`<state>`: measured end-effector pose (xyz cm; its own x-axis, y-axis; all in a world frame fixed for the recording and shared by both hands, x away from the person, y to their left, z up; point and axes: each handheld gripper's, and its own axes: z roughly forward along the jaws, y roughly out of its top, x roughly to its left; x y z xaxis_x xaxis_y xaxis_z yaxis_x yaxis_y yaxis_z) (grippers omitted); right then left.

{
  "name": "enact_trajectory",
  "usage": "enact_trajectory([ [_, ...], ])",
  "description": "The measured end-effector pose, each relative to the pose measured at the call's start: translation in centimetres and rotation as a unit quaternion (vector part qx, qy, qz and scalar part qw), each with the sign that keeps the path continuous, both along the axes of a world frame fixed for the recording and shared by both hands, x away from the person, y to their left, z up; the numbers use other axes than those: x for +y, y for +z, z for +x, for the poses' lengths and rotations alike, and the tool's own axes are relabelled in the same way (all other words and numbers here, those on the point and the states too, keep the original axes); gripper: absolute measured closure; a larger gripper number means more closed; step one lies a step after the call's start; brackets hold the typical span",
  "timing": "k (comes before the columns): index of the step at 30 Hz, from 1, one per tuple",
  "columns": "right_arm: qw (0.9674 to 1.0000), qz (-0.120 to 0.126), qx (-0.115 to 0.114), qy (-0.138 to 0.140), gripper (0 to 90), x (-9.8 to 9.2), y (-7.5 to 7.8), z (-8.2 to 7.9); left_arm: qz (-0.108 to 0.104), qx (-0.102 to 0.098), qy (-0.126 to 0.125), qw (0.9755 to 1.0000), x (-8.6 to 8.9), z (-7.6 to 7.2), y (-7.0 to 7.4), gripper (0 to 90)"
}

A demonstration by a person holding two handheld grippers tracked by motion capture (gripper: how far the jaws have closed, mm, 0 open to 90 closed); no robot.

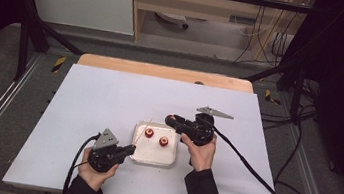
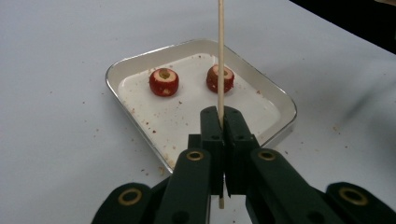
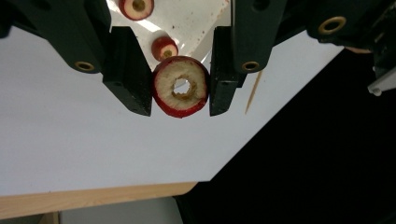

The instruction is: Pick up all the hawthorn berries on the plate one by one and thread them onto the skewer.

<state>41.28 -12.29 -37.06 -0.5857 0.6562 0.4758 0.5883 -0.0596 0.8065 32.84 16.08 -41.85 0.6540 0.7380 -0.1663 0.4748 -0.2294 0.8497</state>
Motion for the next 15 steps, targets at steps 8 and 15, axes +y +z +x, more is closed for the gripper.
enact_trajectory([
  [8, 0.9982, 0.052, -0.023, -0.020, 61.1, 0.1, 0.4, 0.1, -0.005, -0.002, -0.002, 1.0000, -0.9, 0.0, 0.1, 88.0],
  [15, 0.9945, 0.088, -0.045, -0.036, 61.1, 0.2, 0.6, 0.0, -0.012, -0.003, -0.005, 0.9999, -1.7, 0.0, 0.2, 88.0],
])
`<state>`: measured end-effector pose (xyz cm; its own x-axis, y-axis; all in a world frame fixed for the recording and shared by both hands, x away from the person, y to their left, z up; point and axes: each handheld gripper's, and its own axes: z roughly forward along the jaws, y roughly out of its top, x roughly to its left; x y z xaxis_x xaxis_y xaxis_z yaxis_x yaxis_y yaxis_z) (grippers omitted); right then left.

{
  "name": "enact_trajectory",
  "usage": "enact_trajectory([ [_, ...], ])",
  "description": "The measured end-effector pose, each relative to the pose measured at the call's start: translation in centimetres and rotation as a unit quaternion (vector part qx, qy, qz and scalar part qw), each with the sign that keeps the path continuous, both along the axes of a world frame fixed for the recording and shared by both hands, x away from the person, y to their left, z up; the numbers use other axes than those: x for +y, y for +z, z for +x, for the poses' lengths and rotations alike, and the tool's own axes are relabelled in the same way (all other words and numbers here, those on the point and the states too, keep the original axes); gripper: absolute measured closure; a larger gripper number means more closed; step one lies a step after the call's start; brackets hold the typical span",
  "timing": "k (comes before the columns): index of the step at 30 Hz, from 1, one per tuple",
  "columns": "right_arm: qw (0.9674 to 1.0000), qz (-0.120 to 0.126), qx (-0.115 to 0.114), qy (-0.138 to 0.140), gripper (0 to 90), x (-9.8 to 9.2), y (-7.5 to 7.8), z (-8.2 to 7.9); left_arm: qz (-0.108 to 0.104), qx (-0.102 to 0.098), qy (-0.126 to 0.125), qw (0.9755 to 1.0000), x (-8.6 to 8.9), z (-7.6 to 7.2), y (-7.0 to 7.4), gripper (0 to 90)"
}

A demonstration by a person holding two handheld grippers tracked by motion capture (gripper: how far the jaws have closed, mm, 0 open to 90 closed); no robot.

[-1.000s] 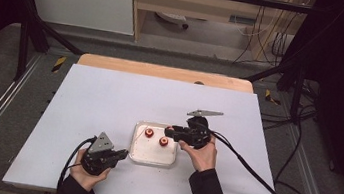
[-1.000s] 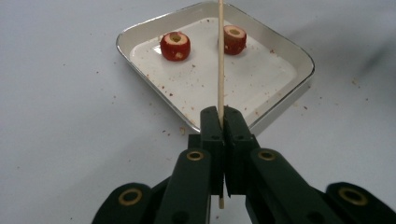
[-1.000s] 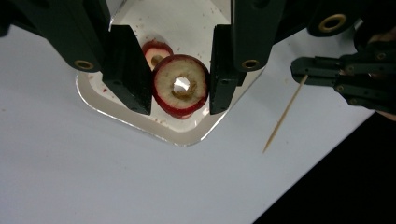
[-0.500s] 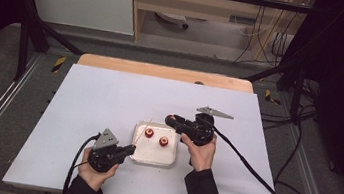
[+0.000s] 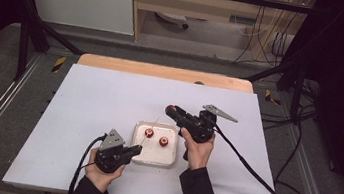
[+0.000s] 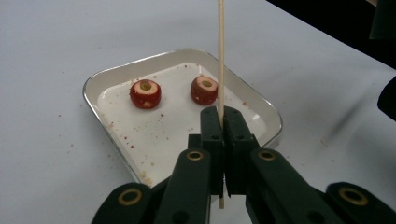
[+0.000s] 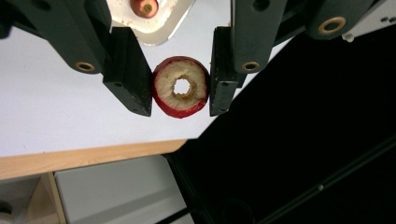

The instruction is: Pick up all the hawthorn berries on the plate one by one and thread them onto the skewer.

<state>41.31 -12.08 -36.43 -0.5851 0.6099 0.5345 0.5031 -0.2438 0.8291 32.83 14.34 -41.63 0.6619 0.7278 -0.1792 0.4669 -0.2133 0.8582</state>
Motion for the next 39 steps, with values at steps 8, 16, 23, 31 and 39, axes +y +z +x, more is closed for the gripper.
enact_trajectory([
  [8, 0.9996, 0.024, -0.012, -0.008, 61.1, 0.2, 0.0, -0.1, -0.007, -0.005, 0.001, 1.0000, -0.7, 0.1, 0.4, 88.0],
  [16, 0.9991, 0.035, -0.019, -0.009, 61.2, 0.5, -0.3, -0.2, -0.009, -0.005, 0.003, 0.9999, -1.2, 0.3, 0.3, 88.0],
  [23, 0.9988, 0.042, -0.023, -0.010, 61.2, 0.9, -0.7, -0.4, -0.012, -0.007, 0.004, 0.9999, -1.4, 0.3, 0.4, 88.0],
  [31, 0.9985, 0.047, -0.027, -0.010, 61.2, 1.3, -1.1, -0.4, -0.016, -0.006, 0.009, 0.9998, -1.3, 0.4, 0.4, 88.0],
  [39, 0.9985, 0.049, -0.024, -0.006, 61.2, 1.6, -1.4, -0.7, -0.025, -0.004, 0.018, 0.9995, -1.6, 0.6, 0.4, 88.0],
])
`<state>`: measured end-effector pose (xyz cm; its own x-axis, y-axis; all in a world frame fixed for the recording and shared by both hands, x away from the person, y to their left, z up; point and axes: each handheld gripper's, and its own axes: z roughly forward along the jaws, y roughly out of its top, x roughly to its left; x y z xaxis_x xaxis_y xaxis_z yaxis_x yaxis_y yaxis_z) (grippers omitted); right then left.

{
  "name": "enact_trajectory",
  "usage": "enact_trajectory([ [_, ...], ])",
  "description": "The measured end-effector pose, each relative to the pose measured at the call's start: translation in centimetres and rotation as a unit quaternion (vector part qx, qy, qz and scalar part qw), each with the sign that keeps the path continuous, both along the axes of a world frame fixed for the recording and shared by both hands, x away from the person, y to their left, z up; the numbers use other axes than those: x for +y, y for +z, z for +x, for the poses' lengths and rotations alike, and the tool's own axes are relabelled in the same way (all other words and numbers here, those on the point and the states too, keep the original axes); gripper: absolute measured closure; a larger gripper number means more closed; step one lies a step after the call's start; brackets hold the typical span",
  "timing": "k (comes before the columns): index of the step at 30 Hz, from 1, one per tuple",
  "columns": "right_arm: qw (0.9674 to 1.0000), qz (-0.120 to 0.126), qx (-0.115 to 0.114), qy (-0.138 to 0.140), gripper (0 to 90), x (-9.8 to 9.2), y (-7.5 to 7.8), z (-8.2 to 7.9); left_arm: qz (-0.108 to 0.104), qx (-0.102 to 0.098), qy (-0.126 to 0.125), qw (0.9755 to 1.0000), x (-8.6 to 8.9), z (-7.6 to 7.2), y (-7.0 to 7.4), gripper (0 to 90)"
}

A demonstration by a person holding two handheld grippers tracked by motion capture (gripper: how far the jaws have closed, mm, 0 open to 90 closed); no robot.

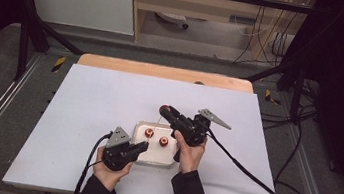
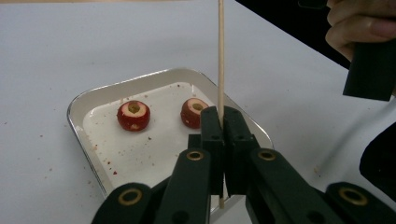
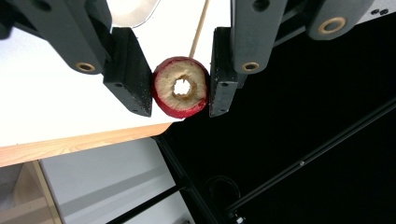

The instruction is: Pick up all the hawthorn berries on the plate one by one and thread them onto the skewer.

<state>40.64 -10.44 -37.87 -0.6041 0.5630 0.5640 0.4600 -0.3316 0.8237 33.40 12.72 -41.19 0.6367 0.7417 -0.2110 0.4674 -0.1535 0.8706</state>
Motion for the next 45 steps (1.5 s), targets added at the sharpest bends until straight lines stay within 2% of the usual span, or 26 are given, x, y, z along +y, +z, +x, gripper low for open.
enact_trajectory([
  [5, 1.0000, 0.001, -0.003, -0.005, 61.3, 0.2, -0.1, -0.2, -0.001, -0.001, 0.004, 1.0000, -0.2, 0.0, 0.0, 88.1],
  [9, 1.0000, -0.002, -0.007, -0.007, 61.3, 0.2, -0.1, -0.3, -0.003, -0.013, 0.012, 0.9998, -0.1, -0.2, 0.2, 88.2],
  [14, 1.0000, 0.001, -0.002, -0.004, 61.5, 0.4, -0.5, -0.4, -0.005, -0.006, 0.017, 0.9998, -0.1, -0.1, 0.2, 88.2],
  [18, 1.0000, -0.006, -0.002, -0.002, 61.6, 0.4, -0.5, -0.4, -0.006, -0.002, 0.015, 0.9999, 0.0, 0.1, 0.2, 88.2],
  [29, 0.9989, -0.030, 0.011, 0.033, 61.7, 1.1, -1.5, -1.0, -0.001, -0.002, 0.016, 0.9999, -0.4, 0.8, 1.1, 88.3],
  [39, 0.9971, -0.050, 0.022, 0.053, 61.7, 2.0, -2.9, -2.1, 0.000, 0.004, 0.017, 0.9998, -0.5, 1.5, 0.8, 88.3],
  [43, 0.9967, -0.059, 0.020, 0.052, 61.6, 2.1, -3.2, -2.3, 0.001, 0.005, 0.017, 0.9998, -0.5, 1.6, 0.5, 88.3],
  [45, 0.9961, -0.061, 0.026, 0.058, 61.6, 2.2, -3.4, -2.4, 0.000, 0.006, 0.018, 0.9998, -0.5, 1.6, 0.5, 88.3],
])
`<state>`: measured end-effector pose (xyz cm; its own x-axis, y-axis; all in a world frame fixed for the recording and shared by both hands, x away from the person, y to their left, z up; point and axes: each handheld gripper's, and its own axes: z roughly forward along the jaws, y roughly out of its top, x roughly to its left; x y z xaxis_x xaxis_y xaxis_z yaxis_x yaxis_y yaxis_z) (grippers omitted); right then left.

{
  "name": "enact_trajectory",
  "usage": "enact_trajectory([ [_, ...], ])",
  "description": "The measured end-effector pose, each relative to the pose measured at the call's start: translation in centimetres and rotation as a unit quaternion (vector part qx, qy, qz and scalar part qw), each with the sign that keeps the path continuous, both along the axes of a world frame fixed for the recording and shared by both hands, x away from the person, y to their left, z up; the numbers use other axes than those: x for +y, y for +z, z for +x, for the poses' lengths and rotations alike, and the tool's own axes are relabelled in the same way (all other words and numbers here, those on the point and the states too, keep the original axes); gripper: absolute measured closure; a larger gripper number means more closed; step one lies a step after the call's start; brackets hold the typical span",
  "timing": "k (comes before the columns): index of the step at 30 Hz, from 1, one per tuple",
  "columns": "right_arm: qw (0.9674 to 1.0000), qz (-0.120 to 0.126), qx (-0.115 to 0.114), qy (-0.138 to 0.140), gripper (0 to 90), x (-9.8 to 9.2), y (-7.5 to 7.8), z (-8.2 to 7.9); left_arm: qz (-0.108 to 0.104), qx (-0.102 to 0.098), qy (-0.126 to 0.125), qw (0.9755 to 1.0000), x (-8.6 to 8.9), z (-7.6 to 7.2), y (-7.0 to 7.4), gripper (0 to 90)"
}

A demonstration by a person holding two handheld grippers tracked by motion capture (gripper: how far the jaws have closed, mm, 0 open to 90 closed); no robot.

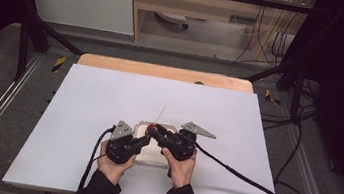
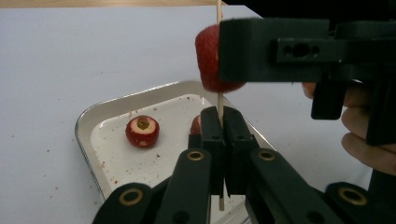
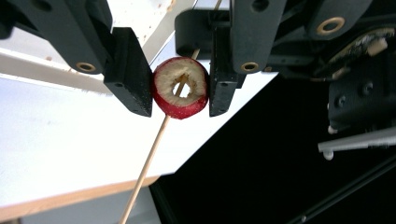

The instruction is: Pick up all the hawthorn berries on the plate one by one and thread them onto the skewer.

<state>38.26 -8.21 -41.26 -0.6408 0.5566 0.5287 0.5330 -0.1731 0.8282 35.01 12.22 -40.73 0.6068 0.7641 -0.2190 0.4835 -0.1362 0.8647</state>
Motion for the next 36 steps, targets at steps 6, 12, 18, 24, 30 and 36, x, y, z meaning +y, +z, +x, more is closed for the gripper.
enact_trajectory([
  [6, 0.9999, -0.008, 0.008, 0.008, 60.8, 0.1, -0.4, -0.1, 0.006, -0.002, -0.005, 1.0000, 0.2, -0.1, -0.3, 88.3],
  [12, 0.9996, -0.025, -0.006, 0.006, 41.1, -0.7, 0.3, -0.2, 0.015, -0.005, -0.013, 0.9998, 1.3, -0.4, -0.5, 88.3],
  [18, 0.9931, -0.116, -0.001, 0.014, 20.7, -2.8, 0.1, 0.2, 0.048, -0.005, -0.025, 0.9985, 3.1, -0.8, -0.9, 88.2],
  [24, 0.9784, -0.205, -0.003, 0.029, 15.8, -3.5, -0.3, 0.4, 0.080, 0.004, -0.045, 0.9958, 5.1, -1.5, -1.4, 88.2],
  [30, 0.9655, -0.255, 0.009, 0.049, 17.5, -3.6, -0.3, 1.2, 0.096, 0.012, -0.056, 0.9937, 6.7, -2.1, -2.2, 88.1],
  [36, 0.9457, -0.314, 0.031, 0.078, 21.7, -2.7, 0.6, 2.6, 0.098, 0.017, -0.061, 0.9932, 7.9, -2.3, -2.7, 88.1],
])
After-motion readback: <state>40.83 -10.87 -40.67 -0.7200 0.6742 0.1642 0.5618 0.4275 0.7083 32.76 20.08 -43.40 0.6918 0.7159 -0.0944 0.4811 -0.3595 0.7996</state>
